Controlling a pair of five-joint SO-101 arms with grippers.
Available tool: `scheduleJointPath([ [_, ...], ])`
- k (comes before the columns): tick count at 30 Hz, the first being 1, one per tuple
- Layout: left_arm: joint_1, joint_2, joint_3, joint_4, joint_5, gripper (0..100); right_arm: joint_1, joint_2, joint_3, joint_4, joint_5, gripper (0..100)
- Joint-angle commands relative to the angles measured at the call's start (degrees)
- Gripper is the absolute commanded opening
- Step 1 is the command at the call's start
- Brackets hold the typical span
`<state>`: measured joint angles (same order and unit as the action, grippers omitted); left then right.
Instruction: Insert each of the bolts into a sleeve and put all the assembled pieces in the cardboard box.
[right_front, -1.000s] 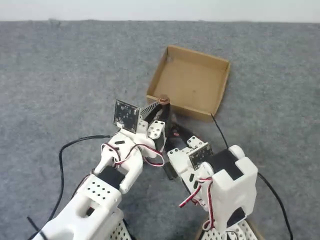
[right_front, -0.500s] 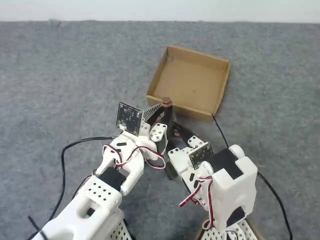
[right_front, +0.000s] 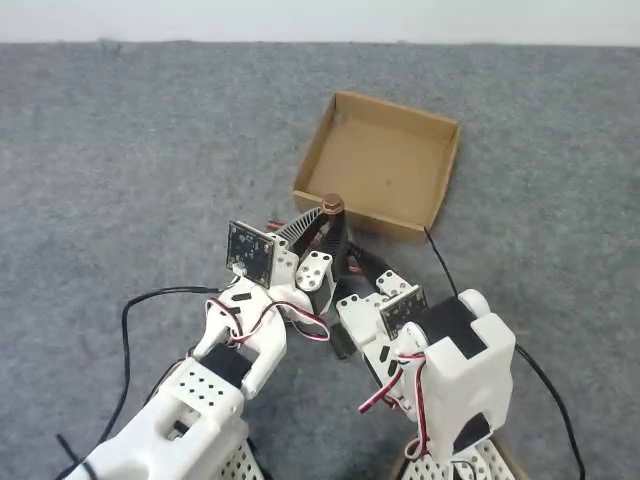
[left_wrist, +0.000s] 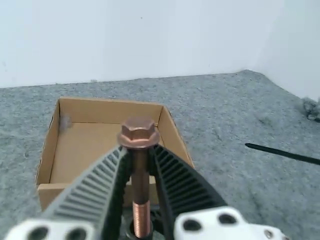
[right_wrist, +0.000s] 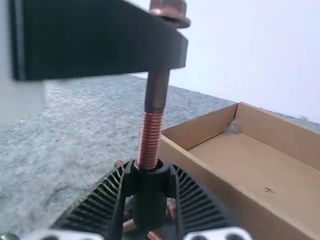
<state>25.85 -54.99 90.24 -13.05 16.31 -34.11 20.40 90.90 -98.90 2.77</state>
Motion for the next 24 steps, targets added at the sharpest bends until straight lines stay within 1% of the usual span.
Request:
scheduleJointPath([
  [1,0.44,-1.76,-0.84,-2.29,0.18,1,0.40,-1.27,0.00,-1.80,0.79,0.6],
  [11,0.44,-1.76,-0.84,-2.29,0.18,1,0.31,-1.27,0.79,-1.89,0.79,0.6],
  [20,0.44,-1.76,-0.84,-2.29,0.18,1,0.66,-7.34,2.99,-1.36,0.79,0.6],
  [24,0.44,-1.76,-0.84,-2.37,0.18,1,0.48,-6.90,2.99,-1.27,0.79,0.6],
])
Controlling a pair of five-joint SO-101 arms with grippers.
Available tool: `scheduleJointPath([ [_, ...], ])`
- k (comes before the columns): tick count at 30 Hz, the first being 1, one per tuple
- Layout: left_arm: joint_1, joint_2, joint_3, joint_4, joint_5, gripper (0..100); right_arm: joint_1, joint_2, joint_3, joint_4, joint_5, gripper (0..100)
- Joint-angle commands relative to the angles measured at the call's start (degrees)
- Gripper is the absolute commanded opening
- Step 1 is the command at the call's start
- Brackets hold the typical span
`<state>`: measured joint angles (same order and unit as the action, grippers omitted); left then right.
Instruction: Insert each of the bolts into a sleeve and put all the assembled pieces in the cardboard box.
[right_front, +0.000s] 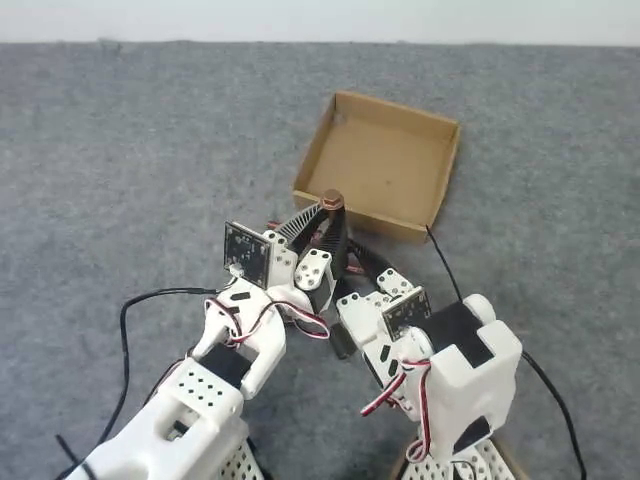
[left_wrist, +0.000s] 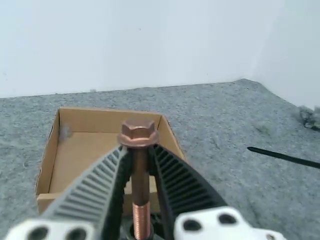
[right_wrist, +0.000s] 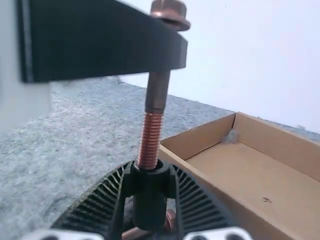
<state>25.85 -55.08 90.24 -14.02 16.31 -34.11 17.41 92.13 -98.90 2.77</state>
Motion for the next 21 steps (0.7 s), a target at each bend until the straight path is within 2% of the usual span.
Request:
scheduleJointPath([
  [1,0.44,-1.67,-0.92,-1.41,0.18,1,0.40,-3.74,1.67,-1.27,0.79,0.6],
  [8,0.35,-1.67,-1.89,-3.87,0.18,1,0.31,-3.74,1.67,-1.27,0.79,0.6],
  [21,-1.49,-1.67,-3.47,-3.78,0.18,1,0.31,-3.74,1.67,-0.48,0.79,0.6],
])
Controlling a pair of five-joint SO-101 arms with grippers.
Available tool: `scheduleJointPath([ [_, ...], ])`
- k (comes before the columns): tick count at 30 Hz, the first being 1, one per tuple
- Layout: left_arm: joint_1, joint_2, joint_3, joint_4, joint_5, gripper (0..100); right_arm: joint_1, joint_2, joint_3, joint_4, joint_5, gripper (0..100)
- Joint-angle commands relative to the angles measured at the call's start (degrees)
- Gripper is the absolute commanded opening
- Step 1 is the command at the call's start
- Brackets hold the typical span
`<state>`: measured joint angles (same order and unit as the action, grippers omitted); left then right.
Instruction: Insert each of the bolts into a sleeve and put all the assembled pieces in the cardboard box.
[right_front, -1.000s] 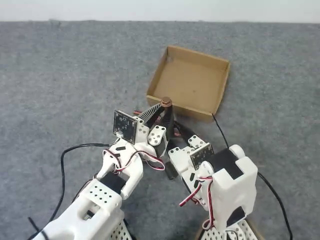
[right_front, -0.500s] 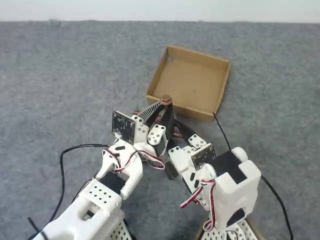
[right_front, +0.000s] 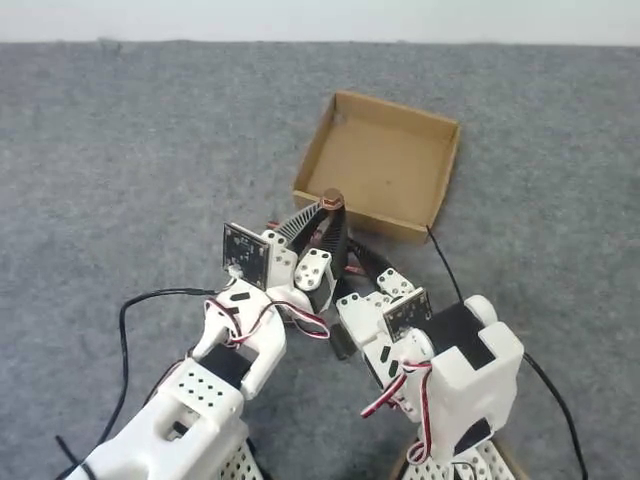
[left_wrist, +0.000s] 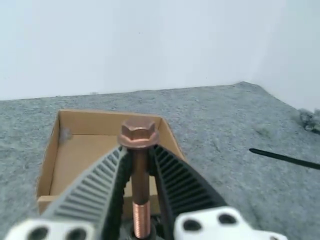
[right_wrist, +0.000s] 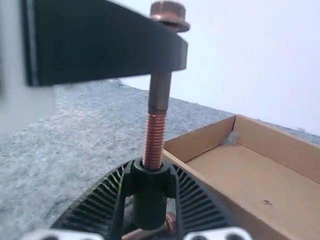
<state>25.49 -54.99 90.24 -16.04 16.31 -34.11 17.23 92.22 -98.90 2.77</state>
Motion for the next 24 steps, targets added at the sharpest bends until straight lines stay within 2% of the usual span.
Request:
scheduleJointPath([
  [1,-1.14,-1.76,-3.38,-1.76,0.18,1,0.31,-3.56,1.58,-0.48,0.79,0.6],
  [24,0.44,-0.70,1.54,-1.76,-0.09,1,0.92,-3.56,1.49,-0.48,0.88,0.6],
])
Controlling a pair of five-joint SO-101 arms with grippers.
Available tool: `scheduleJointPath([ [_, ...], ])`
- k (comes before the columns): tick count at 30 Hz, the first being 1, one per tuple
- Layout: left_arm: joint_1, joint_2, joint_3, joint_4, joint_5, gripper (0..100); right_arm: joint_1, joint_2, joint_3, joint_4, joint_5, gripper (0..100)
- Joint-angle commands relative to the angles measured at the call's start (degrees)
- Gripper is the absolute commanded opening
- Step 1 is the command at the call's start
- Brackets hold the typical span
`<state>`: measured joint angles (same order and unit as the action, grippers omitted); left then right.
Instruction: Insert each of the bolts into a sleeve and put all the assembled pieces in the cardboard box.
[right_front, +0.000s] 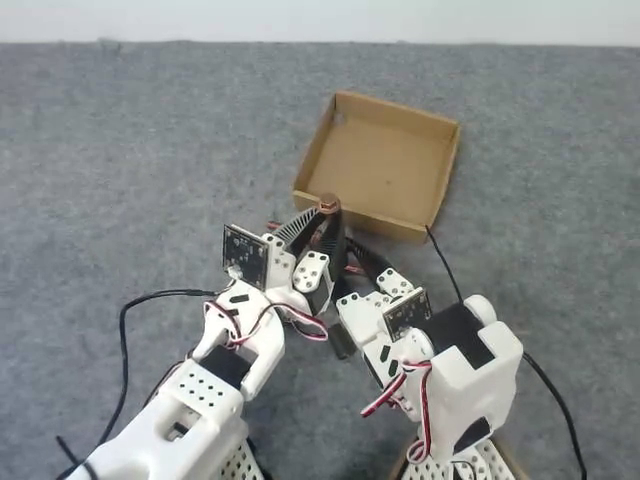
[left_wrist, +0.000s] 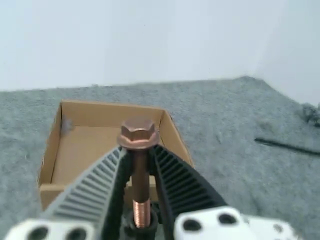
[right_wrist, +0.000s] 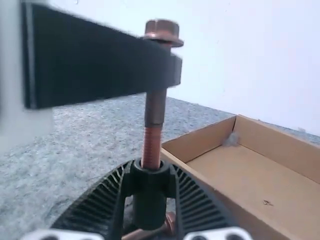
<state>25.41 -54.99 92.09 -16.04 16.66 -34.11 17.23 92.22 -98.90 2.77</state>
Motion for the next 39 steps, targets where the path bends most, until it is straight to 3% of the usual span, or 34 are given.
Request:
scheduleJointPath([
  [1,0.35,0.00,-0.31,-1.76,-0.53,1,1.36,-3.56,1.49,-0.48,0.88,0.6],
  [15,0.44,15.65,-5.41,-1.85,-0.53,1,2.59,-4.09,1.23,-0.57,0.79,0.6],
  [31,0.26,16.97,-5.76,-1.85,-0.44,2,3.47,-3.91,0.62,-0.57,0.79,0.6],
  [39,0.26,17.32,-5.49,-1.49,-0.18,18,3.56,-3.74,0.35,-0.57,0.79,0.6],
])
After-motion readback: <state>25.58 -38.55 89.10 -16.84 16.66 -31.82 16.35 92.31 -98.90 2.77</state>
